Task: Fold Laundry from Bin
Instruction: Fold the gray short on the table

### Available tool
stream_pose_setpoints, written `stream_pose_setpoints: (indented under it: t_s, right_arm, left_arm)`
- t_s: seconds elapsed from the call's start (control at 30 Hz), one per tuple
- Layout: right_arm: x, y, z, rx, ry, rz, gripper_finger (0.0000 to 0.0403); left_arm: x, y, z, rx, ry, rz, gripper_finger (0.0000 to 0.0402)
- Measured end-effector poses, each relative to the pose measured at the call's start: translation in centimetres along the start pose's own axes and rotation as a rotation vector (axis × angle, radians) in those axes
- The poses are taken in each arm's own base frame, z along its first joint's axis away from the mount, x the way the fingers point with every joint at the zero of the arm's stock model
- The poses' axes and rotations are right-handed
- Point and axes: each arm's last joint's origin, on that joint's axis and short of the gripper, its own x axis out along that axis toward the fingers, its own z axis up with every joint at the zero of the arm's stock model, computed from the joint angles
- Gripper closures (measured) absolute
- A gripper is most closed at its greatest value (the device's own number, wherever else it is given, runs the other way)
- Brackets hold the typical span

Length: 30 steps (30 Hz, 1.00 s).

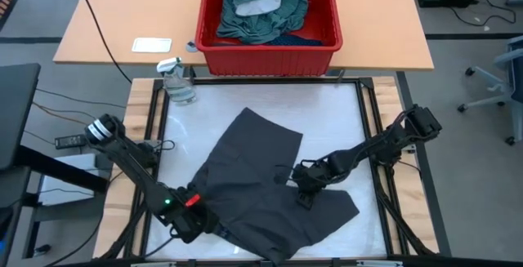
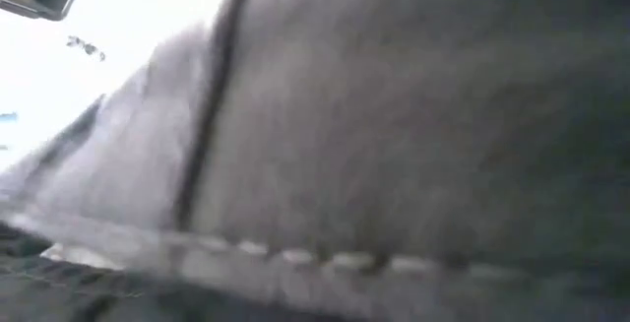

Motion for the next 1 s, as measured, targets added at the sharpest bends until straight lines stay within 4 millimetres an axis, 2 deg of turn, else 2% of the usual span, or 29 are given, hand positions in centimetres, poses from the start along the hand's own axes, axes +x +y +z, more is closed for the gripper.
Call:
stream_pose_setpoints:
  t_s: [0.13,0.23,0.37,0.57,0.7,0.83,1.0]
  right_arm:
    - [-0.5,0.7,0.6,-0.223,-0.014,0.018,0.025]
    - [-0.9,1.1,0.7,-0.399,-0.011,0.015,0.025]
    - [-0.9,0.6,0.6,-0.501,0.006,-0.047,0.025]
    - [0.1,-1.8,0.5,-0.37,0.016,-0.042,0.025]
    - [0.7,-2.5,-0.4,-0.303,0.042,-0.036,0.025]
    - [1.1,-2.4,-1.1,-0.25,0.023,-0.02,0.025]
    - [1.2,-0.9,-1.4,-0.231,0.03,0.134,0.025]
  left_arm:
    - [-0.5,-0.8,0.1,0.033,0.004,-0.04,0.0279]
    - [-0.9,-2.0,0.1,0.033,0.004,-0.135,0.0279]
    - [-1.2,-3.4,0.6,-0.03,-0.109,-0.264,0.0279]
    - [0.9,-4.8,3.8,-0.151,-0.247,-0.307,0.0279]
    - [2.5,-6.6,4.8,-0.179,-0.275,-0.415,0.0279]
    - [4.3,-7.3,4.3,-0.214,-0.27,-0.454,0.0279]
    - [5.8,-7.1,2.0,-0.247,-0.189,-0.428,0.0279]
